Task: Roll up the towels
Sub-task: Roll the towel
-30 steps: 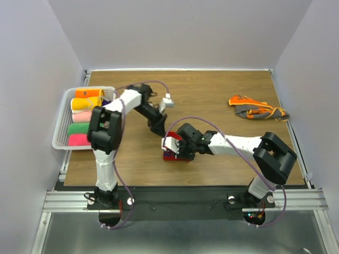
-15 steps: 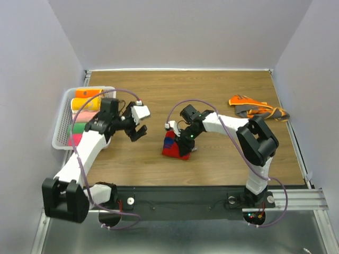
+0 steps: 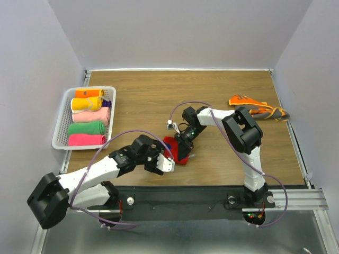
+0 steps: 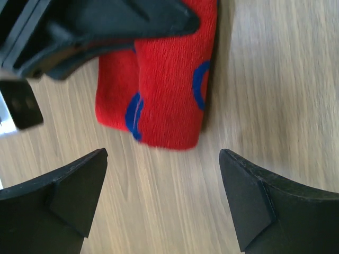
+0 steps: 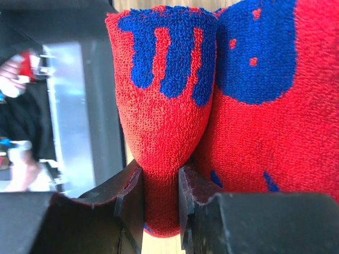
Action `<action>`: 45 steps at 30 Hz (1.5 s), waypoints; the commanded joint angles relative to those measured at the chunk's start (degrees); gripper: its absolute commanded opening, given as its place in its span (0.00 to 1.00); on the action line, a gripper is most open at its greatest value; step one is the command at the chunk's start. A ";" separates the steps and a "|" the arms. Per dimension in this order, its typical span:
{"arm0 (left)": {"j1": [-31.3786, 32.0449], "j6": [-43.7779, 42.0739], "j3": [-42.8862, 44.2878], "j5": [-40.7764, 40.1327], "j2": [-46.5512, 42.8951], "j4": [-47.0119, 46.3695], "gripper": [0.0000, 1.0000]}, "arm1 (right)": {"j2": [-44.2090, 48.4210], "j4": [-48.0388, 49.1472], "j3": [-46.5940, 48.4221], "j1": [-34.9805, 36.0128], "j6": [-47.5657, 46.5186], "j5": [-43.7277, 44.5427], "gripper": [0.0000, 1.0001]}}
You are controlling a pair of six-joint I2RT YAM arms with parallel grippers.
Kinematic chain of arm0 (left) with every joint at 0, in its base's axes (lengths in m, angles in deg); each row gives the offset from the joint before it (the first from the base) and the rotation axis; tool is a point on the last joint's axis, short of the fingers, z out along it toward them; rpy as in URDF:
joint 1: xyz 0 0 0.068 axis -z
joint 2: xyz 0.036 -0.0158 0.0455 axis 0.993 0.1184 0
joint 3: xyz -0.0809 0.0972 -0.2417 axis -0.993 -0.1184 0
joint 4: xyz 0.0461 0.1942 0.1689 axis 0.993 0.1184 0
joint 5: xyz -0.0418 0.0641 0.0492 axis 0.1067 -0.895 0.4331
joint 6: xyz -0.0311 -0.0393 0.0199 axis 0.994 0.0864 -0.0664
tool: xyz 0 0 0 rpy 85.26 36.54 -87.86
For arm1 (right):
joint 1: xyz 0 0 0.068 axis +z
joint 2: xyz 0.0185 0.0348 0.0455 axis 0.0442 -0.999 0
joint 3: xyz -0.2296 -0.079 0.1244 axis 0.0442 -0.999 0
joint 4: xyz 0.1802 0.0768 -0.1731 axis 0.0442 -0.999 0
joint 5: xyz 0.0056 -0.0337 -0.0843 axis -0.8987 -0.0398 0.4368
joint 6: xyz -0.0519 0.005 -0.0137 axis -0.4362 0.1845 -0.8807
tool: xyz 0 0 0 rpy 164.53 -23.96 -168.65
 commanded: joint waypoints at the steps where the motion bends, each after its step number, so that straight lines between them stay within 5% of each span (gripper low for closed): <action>1: 4.18 -3.04 2.03 -3.21 4.66 -8.68 0.99 | -3.18 -4.52 1.11 -0.87 -4.48 -1.07 0.09; 7: 9.45 -1.46 3.36 -2.85 10.74 -11.49 0.99 | -6.00 -8.99 3.57 -1.58 -7.90 -2.04 0.11; 13: 11.13 0.03 3.88 -6.18 17.84 -13.43 0.83 | -6.70 -10.32 4.36 -1.58 -9.75 -0.72 0.12; 21: 11.48 5.65 8.44 -4.62 22.26 -10.19 0.40 | -5.56 -10.93 7.09 -1.58 -10.37 2.53 0.15; 24: 11.83 8.02 10.12 -2.86 22.96 -5.45 0.26 | -4.60 -10.58 8.49 -2.02 -9.15 4.20 0.29; 28: 11.92 11.01 11.27 0.39 24.36 2.37 0.22 | -1.17 -5.86 11.91 -6.66 -3.45 6.04 0.59; 33: 11.92 13.92 12.76 2.60 26.82 7.92 0.21 | 4.63 -1.35 18.59 -12.12 3.16 9.30 0.81; 38: 10.78 16.91 17.06 7.51 30.78 12.31 0.21 | 13.04 -1.53 19.75 -16.26 4.31 11.76 0.85; 45: 6.04 17.71 22.95 15.86 37.98 18.29 0.25 | 28.77 -1.53 7.46 -17.84 3.34 14.57 0.84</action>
